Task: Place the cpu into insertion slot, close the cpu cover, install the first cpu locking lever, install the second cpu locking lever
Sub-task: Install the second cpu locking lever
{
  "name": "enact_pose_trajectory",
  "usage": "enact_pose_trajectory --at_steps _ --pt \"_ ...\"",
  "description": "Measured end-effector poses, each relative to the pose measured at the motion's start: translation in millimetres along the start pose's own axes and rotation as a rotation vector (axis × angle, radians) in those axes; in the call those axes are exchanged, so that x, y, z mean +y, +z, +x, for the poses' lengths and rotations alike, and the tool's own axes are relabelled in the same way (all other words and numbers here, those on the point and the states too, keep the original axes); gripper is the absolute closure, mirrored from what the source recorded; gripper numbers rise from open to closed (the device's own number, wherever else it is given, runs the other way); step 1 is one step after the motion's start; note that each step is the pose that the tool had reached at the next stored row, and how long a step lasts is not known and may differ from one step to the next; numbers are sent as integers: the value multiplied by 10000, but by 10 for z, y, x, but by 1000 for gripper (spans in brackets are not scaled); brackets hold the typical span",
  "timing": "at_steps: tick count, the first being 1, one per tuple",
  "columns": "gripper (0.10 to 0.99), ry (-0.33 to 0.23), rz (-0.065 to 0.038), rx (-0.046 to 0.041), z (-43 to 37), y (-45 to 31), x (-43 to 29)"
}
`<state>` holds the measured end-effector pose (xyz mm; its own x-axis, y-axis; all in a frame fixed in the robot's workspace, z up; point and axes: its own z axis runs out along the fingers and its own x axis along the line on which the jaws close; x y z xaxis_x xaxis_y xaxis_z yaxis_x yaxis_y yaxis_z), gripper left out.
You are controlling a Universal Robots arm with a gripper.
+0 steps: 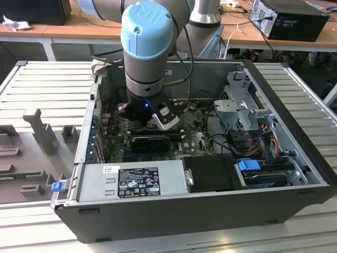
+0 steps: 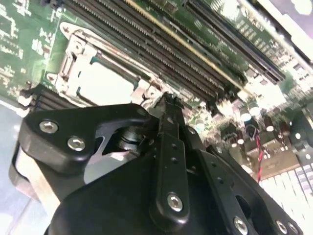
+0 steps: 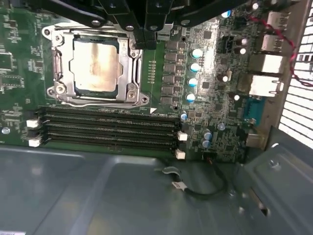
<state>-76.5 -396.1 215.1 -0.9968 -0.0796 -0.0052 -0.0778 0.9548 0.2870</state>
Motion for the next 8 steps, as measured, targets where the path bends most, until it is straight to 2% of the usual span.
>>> enact_pose_trajectory --at_steps 4,8 --pt "980 0 0 0 0 -83 25" --pt "980 -1 -2 -2 -1 -92 28"
